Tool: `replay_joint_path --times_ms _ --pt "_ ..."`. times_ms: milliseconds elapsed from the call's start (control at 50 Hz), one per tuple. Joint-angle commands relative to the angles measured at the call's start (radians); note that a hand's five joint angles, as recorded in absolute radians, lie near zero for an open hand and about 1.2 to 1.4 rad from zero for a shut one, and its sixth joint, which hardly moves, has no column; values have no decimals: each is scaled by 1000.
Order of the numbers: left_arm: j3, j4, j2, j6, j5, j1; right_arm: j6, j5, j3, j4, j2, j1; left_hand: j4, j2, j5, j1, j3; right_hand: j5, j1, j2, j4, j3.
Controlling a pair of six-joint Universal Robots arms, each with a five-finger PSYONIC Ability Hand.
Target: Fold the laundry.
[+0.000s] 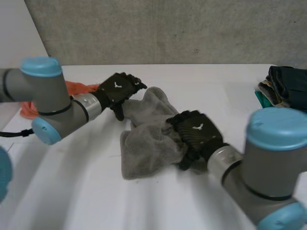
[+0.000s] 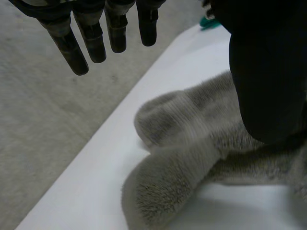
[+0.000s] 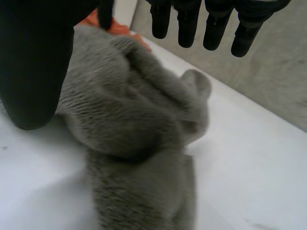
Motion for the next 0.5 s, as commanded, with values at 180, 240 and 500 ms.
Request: replay_joint_path --times_ms 180,240,500 --pt "244 94 -248 28 -148 -41 -8 125 -55 -204 128 48 1187 1176 1173 1197 1176 1179 1169 1179 1186 1186" --pt "255 157 -245 34 -234 -53 -17 125 -70 -200 51 43 1187 1176 1173 1197 1176 1179 1169 1179 1186 1186" --pt "-116 120 314 -50 -332 -84 -5 41 -272 63 -148 -211 1187 1176 1173 1197 1176 1179 1169 1179 1186 1186"
